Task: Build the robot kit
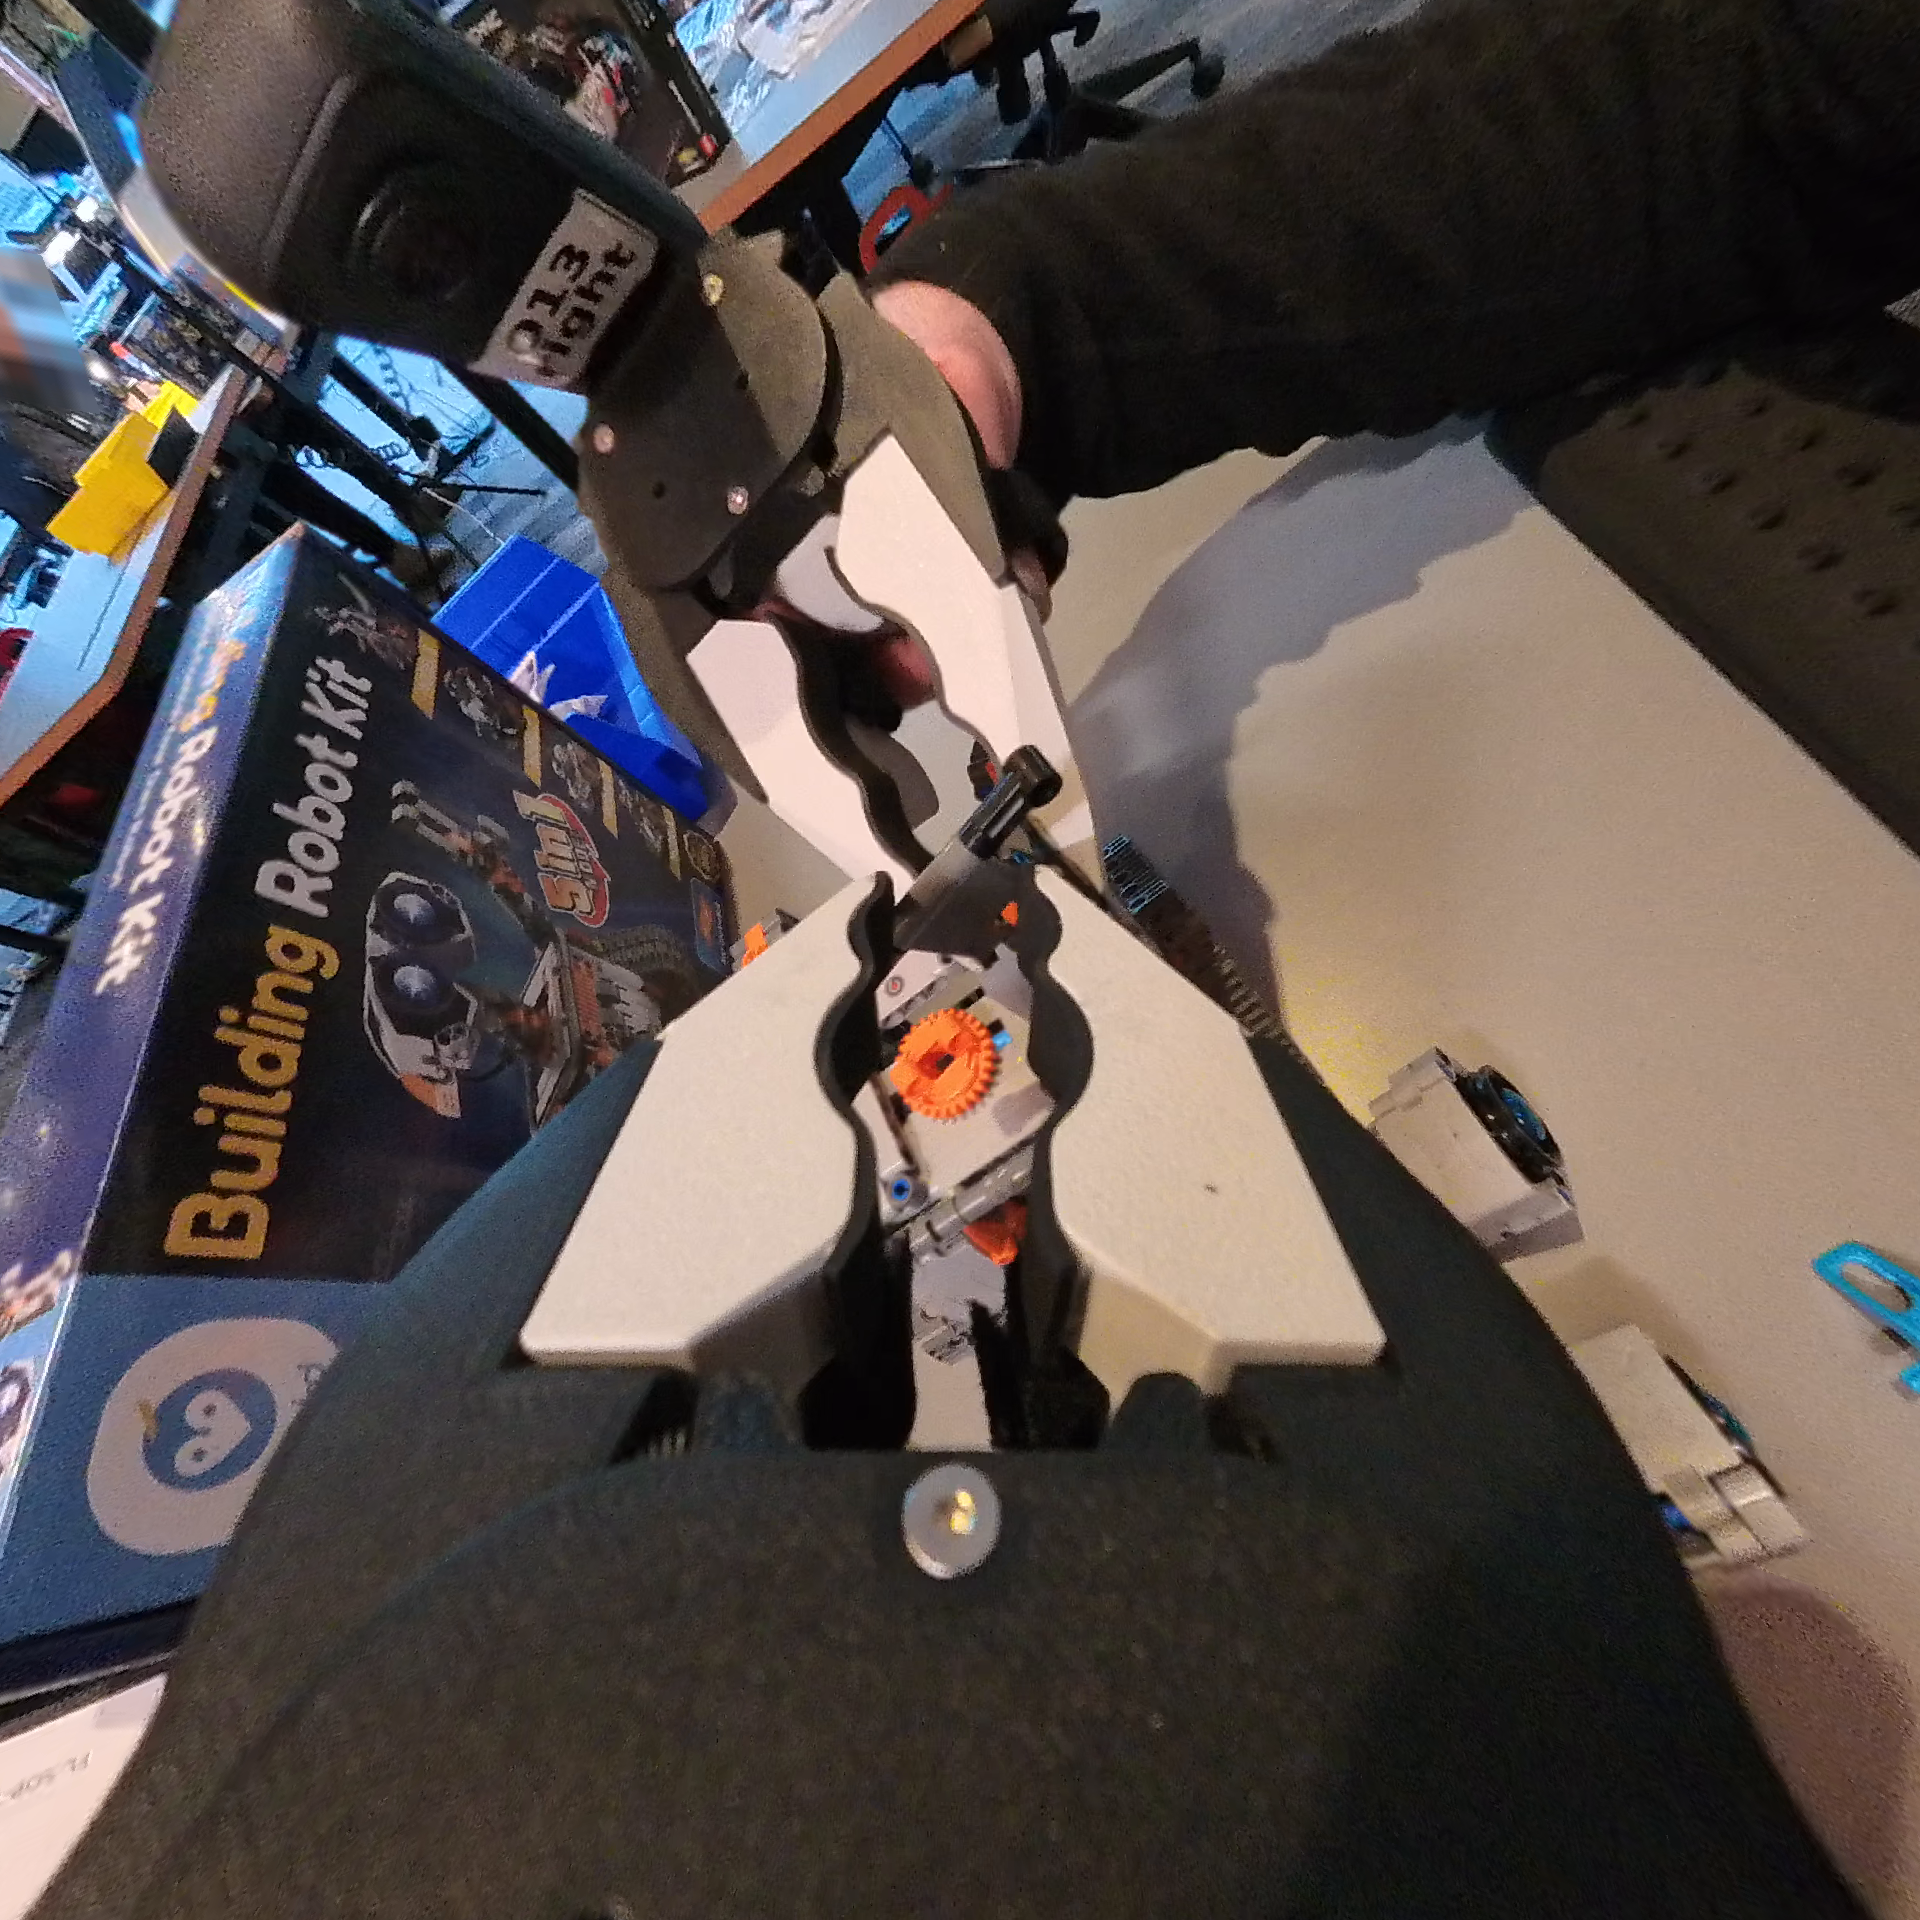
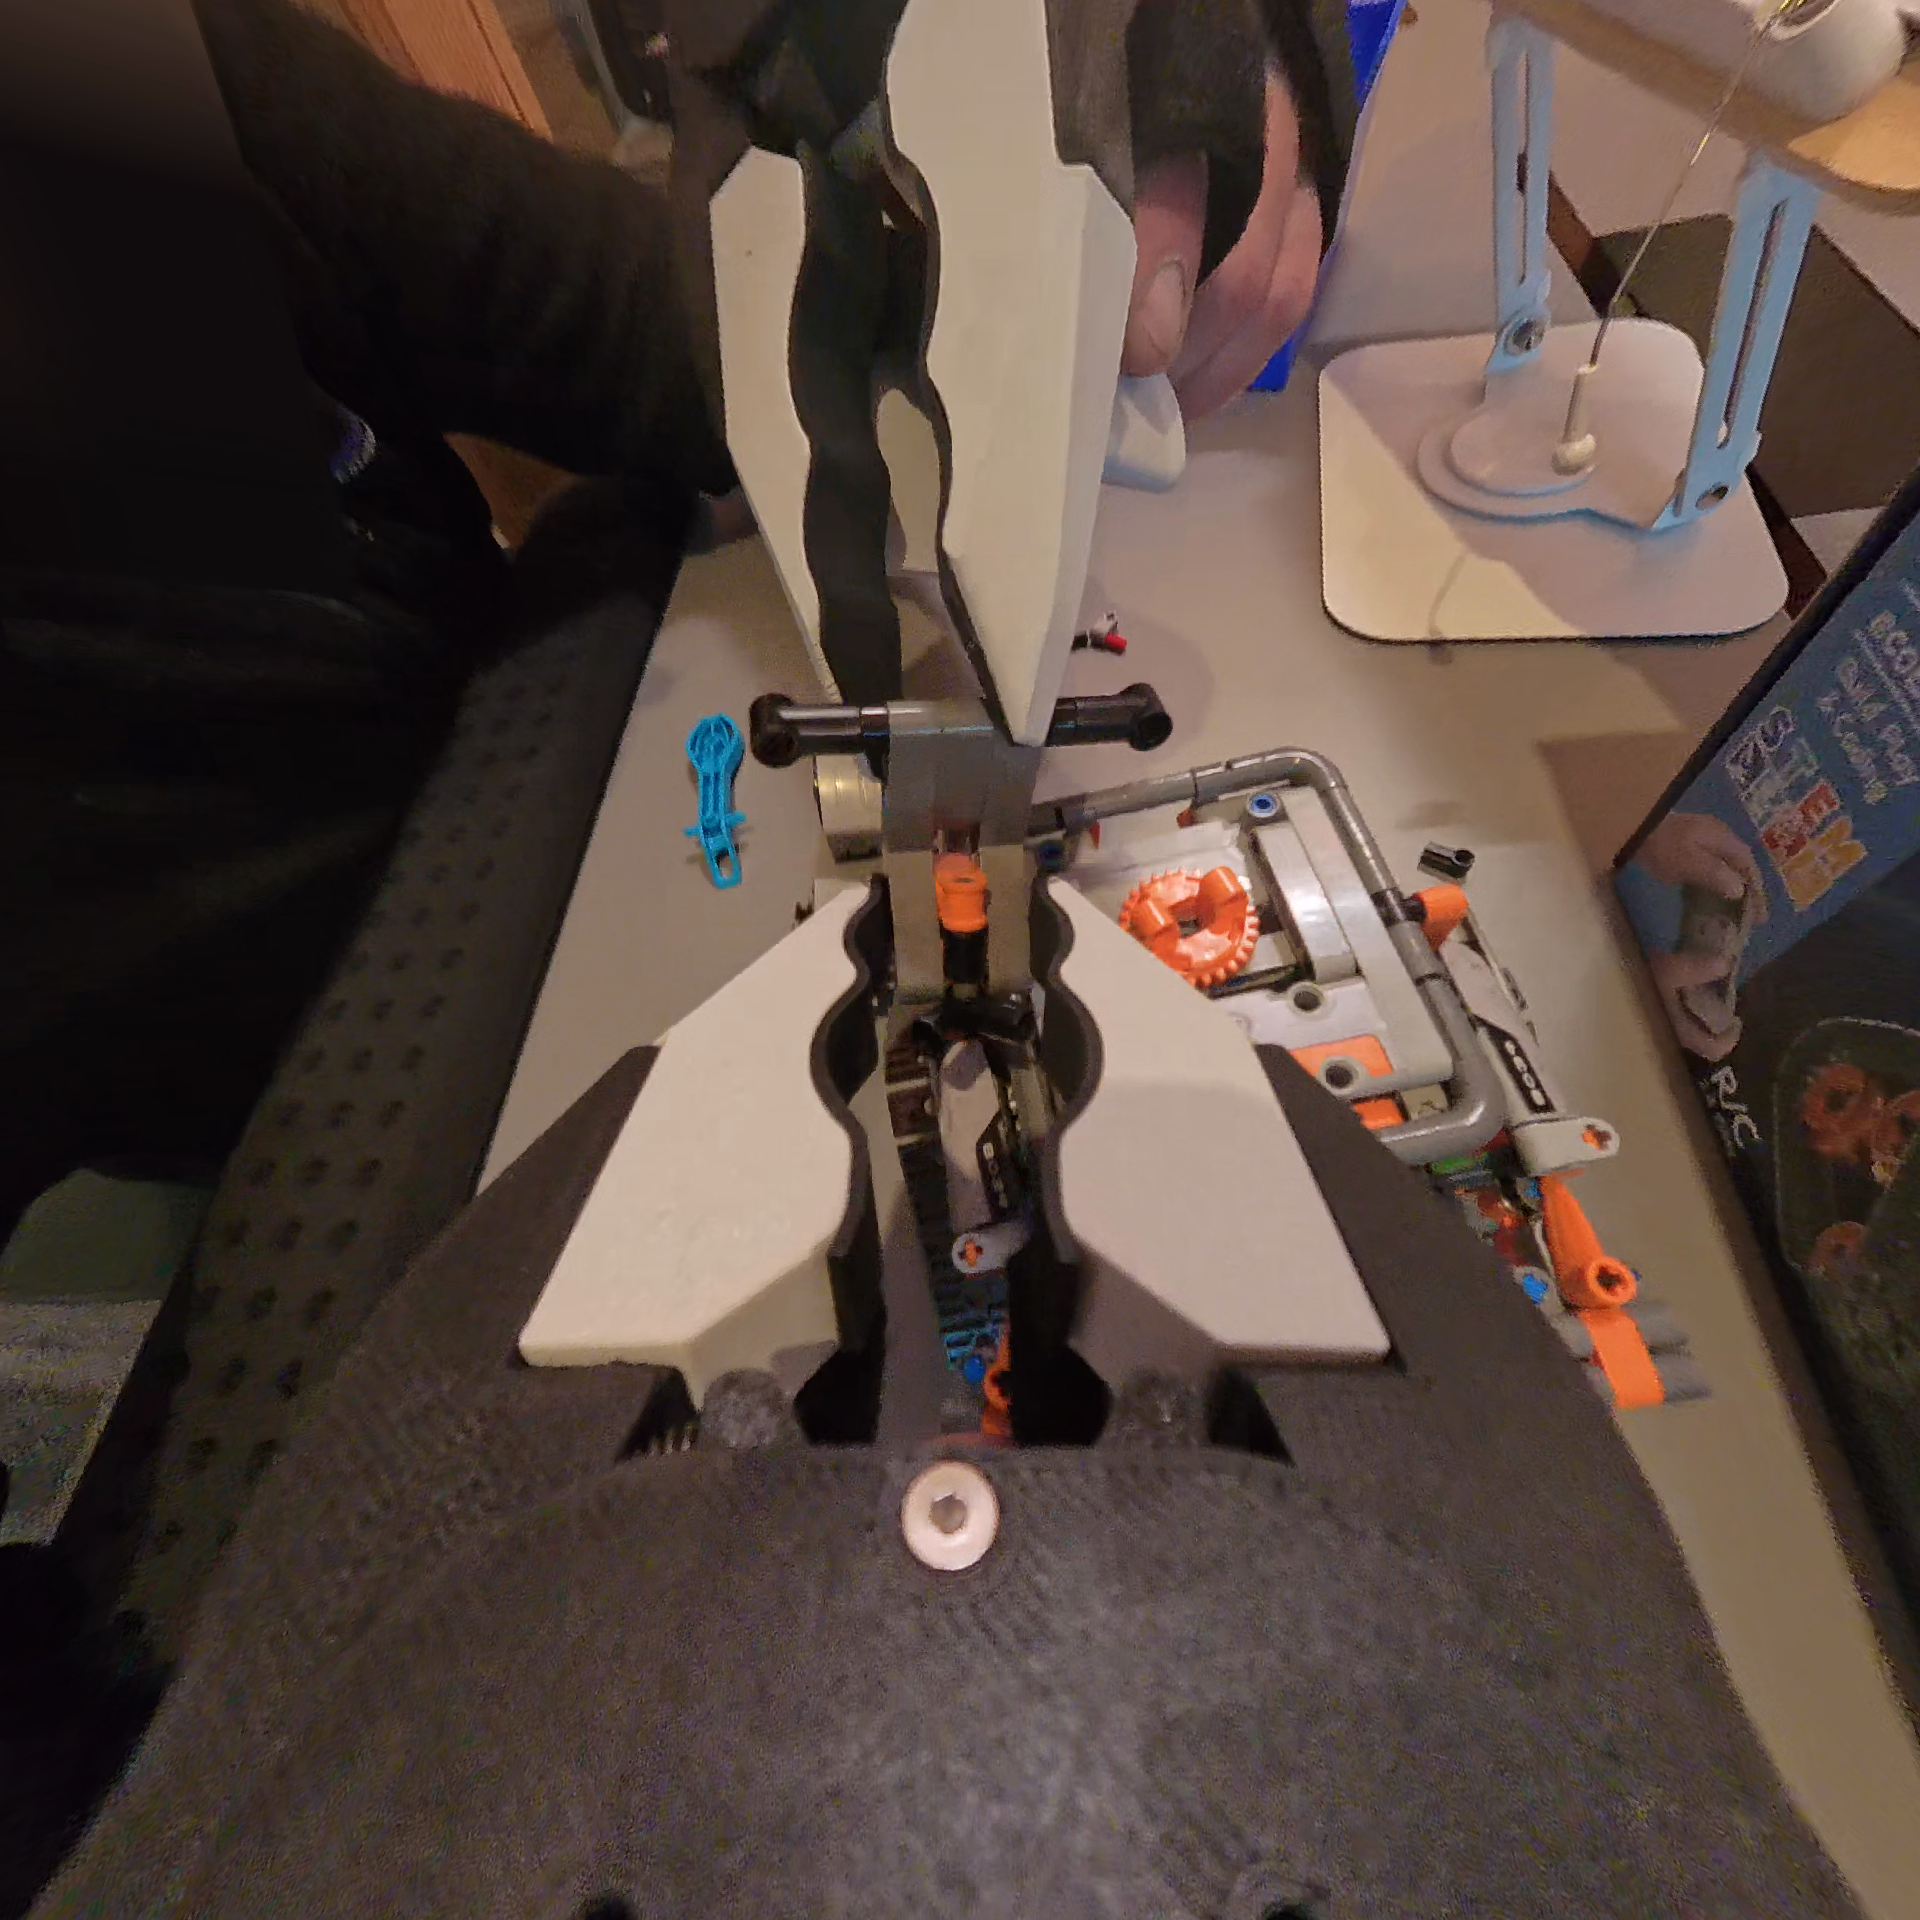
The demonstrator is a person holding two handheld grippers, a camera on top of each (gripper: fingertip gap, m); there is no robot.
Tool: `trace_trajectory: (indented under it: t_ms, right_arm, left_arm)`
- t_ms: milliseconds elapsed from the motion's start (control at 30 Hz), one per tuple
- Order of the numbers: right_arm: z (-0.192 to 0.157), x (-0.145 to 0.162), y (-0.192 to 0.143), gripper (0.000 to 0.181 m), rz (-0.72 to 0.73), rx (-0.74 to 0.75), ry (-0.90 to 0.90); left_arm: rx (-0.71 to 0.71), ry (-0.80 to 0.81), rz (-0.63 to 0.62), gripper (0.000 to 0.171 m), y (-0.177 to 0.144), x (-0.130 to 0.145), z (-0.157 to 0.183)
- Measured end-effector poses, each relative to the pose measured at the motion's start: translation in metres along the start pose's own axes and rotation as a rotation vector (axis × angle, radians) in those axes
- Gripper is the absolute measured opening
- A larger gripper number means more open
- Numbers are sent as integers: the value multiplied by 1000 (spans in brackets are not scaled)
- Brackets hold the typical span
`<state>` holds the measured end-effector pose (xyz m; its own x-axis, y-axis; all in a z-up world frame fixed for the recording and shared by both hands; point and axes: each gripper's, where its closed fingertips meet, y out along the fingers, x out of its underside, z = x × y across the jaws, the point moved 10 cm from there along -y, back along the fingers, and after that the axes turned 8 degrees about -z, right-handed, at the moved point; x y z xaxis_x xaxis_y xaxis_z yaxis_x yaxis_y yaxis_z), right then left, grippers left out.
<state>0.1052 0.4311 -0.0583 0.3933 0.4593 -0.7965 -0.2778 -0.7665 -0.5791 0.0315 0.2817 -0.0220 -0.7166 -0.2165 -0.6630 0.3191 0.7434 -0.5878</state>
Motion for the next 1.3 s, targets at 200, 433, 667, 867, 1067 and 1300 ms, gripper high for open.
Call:
trace_trajectory:
  t_ms: [200,433,667,867,1067,1300]
  right_arm:
    - [-2,2,3,26,-70,46,-39]
    - [-3,-1,4,26,-67,72,-60]
    - [-1,-4,1,26,-5,66,-47]
    - [1,-6,-2,26,63,57,-23]
    - [6,-7,-6,24,108,72,15]
    - [14,-2,-9,24,156,65,52]
  left_arm:
    - [-34,31,-54,23,11,-6,7]
    - [-33,23,-46,24,11,-5,6]
    - [-2,-25,0,23,5,-1,-4]
    - [28,-92,57,21,0,3,-13]
    - [92,-170,79,6,0,9,-26]
    - [105,-179,52,6,3,11,-34]
